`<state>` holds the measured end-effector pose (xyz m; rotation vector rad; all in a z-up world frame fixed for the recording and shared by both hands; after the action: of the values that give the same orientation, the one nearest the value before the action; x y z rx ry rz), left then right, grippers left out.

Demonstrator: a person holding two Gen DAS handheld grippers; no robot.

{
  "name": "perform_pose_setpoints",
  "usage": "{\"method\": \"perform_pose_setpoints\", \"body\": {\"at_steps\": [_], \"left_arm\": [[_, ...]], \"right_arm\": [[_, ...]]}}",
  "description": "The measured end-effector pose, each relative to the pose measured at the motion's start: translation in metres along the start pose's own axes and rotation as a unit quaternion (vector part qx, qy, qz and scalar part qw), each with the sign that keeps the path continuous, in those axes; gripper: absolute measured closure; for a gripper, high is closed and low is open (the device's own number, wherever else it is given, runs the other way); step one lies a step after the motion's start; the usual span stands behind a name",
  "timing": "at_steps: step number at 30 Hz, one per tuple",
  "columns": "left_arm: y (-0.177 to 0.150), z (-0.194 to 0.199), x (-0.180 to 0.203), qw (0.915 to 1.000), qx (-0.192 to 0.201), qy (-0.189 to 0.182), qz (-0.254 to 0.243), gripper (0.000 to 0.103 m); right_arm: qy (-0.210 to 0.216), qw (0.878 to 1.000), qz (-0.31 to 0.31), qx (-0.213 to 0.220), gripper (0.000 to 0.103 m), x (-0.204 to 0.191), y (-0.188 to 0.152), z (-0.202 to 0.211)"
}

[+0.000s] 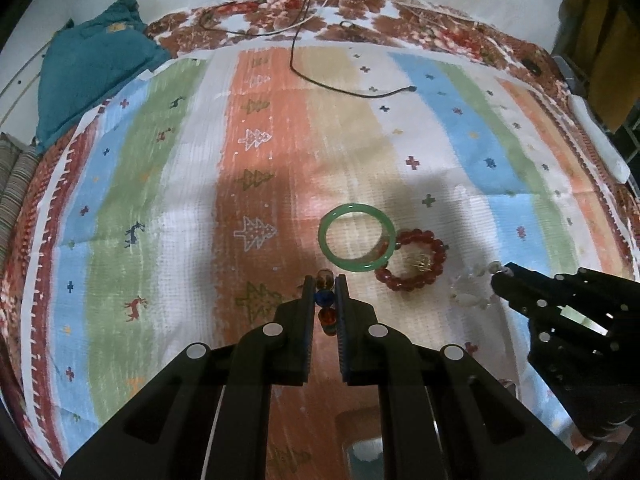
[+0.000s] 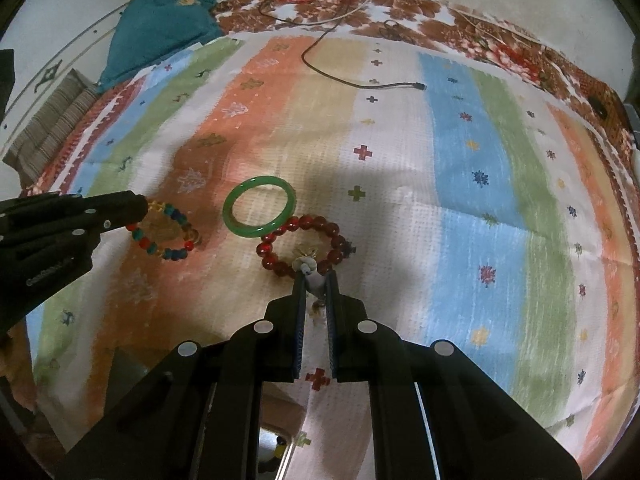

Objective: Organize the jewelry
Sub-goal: 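Lift both held bracelets and carry them toward the silver tin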

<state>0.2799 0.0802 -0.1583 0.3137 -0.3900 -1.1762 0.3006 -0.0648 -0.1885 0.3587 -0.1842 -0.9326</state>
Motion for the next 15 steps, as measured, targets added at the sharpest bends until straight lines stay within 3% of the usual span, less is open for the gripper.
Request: {"method": "perform_pose_setpoints", "body": {"at_steps": [15], "left_arm": [[-0.011,0.046,0.015,0.9988,0.037,-0.031,-0.011,0.094]], "right_arm": [[0.000,0.999,0.001,0.045,0.092,-0.011,0.001,0.038]]}}
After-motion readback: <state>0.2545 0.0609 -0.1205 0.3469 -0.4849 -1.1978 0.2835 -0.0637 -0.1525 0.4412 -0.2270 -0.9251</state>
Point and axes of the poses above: each gripper's, at about its wrist camera, not at the fingertips, and z roughly against the way its jaws point, x to its right, y to its top, the point moved 9 cm from there along -z, roughly the way its jaws point, and after that the axes turned 7 degrees about z, right-handed, at the moved point
